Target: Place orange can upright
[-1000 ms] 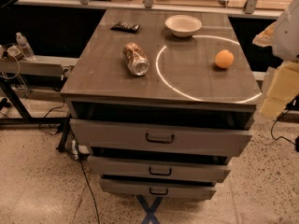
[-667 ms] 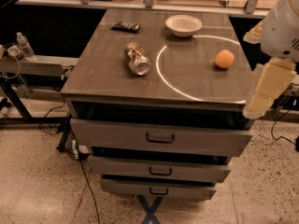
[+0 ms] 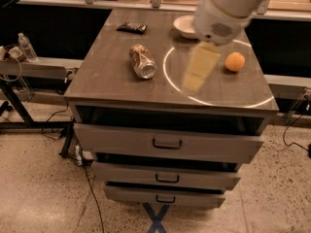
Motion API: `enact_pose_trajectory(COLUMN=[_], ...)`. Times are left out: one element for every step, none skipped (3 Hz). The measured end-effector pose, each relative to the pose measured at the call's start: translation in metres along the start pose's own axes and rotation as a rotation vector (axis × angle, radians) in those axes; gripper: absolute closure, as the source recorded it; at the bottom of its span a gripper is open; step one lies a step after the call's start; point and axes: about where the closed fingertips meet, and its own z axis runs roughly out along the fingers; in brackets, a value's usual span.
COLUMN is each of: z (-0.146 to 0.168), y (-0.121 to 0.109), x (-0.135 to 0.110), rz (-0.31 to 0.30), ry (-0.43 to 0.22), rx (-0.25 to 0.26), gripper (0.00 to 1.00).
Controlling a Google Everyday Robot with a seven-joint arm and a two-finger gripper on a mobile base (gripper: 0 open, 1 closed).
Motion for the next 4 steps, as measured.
enact_pose_trajectory(z=[0.027, 0.027, 0.044, 0.074], y=[-0.049, -0.048, -0.062, -0.094], x=[-0.051, -0.049, -0.055, -0.063], rz=[0.062, 0.06, 0.129, 0.257], ry=[-0.079, -0.076, -0.118, -0.154], rx=[0.059, 0.058, 0.058, 0.076], gripper=[0.0, 0.0, 0.0, 0.0])
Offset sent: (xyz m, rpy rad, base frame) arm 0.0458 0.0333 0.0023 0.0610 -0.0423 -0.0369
